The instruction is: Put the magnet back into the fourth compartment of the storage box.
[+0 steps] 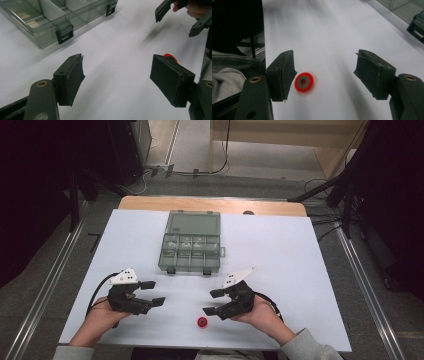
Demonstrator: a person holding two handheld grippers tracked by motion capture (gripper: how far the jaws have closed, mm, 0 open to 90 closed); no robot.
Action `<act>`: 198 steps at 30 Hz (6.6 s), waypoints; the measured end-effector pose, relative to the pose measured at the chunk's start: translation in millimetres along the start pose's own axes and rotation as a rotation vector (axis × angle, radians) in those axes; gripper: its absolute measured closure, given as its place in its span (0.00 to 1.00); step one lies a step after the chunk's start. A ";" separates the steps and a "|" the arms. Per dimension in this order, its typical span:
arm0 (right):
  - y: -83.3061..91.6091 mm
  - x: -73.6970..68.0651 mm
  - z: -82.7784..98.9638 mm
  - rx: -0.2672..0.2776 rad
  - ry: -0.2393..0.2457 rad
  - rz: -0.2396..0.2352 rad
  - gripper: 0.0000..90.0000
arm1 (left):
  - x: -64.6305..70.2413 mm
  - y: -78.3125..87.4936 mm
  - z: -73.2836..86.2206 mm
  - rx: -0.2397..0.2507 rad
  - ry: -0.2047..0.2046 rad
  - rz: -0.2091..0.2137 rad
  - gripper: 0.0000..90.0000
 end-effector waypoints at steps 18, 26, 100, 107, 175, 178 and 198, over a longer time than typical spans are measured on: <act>-16.7 -13.6 -0.5 -0.056 0.081 -0.018 0.36 | -3.1 5.3 7.3 -0.006 0.007 -0.016 0.29; -24.1 -17.5 1.5 -0.083 0.098 -0.031 0.36 | -4.1 6.6 8.2 -0.005 0.016 -0.016 0.29; -37.9 -32.3 8.4 -0.222 0.262 0.049 0.70 | -6.9 5.9 9.4 -0.015 0.017 -0.020 0.29; -36.9 -29.6 7.4 -0.213 0.224 0.030 0.70 | -7.7 6.1 9.4 -0.011 0.021 -0.022 0.29; 19.9 23.1 -2.2 -0.046 -0.093 0.139 0.70 | -10.9 -8.6 -4.8 0.002 0.004 -0.012 0.29; 21.3 25.7 -2.6 -0.045 -0.097 0.147 0.70 | -10.6 -8.3 -4.9 0.002 0.001 -0.013 0.29; 27.5 41.8 -9.7 -0.021 -0.142 0.186 0.70 | -11.5 -10.0 -5.2 0.015 0.009 -0.021 0.29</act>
Point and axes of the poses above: each handheld gripper's, and its own axes: y roughly backward along the jaws, z roughly out of its underside, x roughly to its right, the point moved 5 cm from there along -y, roughly forward along the jaws, and after that the axes turned 13 degrees about y, right-handed, at the moved point
